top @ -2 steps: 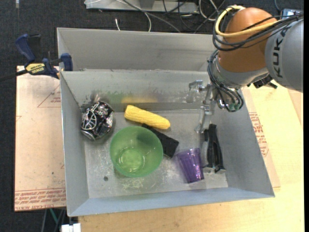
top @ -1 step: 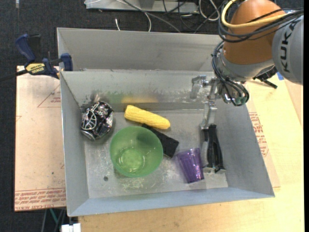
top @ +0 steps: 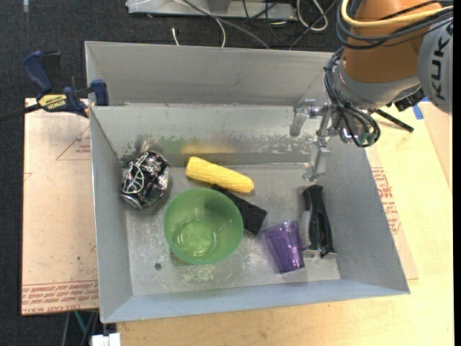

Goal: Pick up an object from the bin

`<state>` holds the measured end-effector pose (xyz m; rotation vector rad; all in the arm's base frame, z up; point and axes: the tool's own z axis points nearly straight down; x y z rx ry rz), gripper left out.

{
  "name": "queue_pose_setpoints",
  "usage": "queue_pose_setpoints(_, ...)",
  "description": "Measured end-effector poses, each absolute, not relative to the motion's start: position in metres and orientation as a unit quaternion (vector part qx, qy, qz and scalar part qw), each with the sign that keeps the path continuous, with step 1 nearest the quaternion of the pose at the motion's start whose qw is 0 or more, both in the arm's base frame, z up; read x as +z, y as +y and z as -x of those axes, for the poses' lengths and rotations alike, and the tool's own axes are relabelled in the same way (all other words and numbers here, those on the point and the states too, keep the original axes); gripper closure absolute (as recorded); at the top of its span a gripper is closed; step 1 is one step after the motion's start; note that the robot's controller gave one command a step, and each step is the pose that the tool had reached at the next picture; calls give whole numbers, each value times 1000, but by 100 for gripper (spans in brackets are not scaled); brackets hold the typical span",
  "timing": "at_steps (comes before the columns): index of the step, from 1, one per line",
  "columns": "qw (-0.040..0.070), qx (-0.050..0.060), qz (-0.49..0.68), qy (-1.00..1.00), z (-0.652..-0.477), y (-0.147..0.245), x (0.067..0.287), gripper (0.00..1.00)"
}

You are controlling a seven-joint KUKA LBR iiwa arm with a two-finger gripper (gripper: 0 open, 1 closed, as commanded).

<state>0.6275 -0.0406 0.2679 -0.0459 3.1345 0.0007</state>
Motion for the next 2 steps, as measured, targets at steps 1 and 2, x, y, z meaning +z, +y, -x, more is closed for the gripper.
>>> queue_pose_setpoints(1,2,1,161,987,-566,-29,256,0)
queue_pose_setpoints(2,10,0,23,1000,-631,-22,234,0)
